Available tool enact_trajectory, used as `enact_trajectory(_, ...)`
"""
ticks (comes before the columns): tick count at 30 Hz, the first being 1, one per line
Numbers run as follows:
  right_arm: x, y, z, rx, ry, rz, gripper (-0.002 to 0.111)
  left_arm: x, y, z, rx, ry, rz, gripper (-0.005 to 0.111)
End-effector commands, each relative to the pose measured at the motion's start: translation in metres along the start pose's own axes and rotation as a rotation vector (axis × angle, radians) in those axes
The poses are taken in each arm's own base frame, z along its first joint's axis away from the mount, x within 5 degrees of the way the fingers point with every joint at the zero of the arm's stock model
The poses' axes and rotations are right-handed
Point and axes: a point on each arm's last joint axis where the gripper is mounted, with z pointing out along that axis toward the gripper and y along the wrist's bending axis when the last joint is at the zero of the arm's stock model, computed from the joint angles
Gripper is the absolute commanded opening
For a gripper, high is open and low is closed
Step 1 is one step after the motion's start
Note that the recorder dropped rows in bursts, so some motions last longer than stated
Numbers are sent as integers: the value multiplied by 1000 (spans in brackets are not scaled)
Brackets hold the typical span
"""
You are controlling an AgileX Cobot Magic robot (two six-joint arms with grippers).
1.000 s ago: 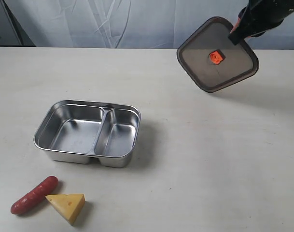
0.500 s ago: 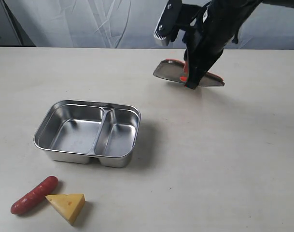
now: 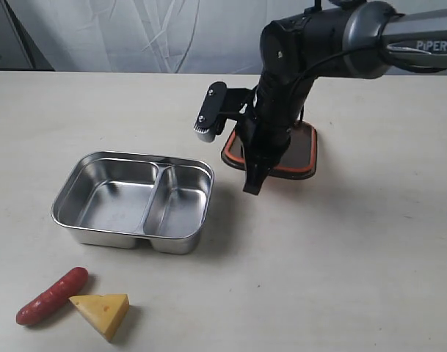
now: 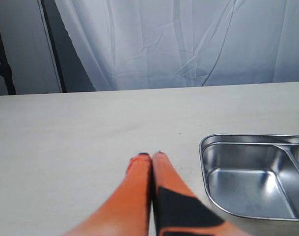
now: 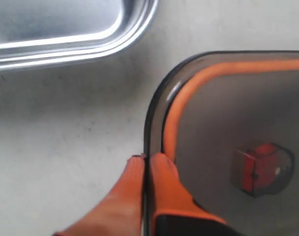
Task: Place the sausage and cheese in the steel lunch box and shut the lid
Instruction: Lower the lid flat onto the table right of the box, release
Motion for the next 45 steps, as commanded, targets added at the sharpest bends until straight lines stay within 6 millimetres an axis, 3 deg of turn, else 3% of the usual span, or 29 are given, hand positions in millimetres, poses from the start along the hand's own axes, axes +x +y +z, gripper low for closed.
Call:
enact_trajectory(1, -4, 4, 10, -30, 4, 7, -1, 0, 0, 0, -4, -9, 2, 0)
enact_trajectory(7, -4, 6, 16, -58, 7, 43, 1, 0, 0, 0, -4, -9, 2, 0)
enact_trajectory(9, -4, 7, 16, -62, 5, 47, 9, 0, 0, 0, -4, -9, 2, 0)
enact_trajectory(13, -2, 9, 16, -85, 24, 48, 43, 0, 0, 0, -4, -9, 2, 0)
enact_trajectory(15, -1, 10, 15, -102, 42, 46, 51, 0, 0, 0, -4, -9, 2, 0)
enact_trajectory(20, 2, 10, 8, -84, 73, 110, 52, 0, 0, 0, -4, -9, 2, 0)
enact_trajectory(27, 0, 19, -21, -144, 29, 143, 46, 0, 0, 0, -4, -9, 2, 0)
enact_trajectory(33, 3, 25, -11, -225, 83, 143, 45, 0, 0, 0, -4, -9, 2, 0)
enact_trajectory(41, -1, 25, -7, -207, 59, 97, 45, 0, 0, 0, -4, -11, 2, 0)
enact_trajectory(43, -4, 28, -10, -204, 57, 74, 45, 0, 0, 0, -4, -11, 2, 0)
enact_trajectory(45, -13, 38, -25, -181, 25, 16, 45, 0, 0, 0, -4, -11, 2, 0)
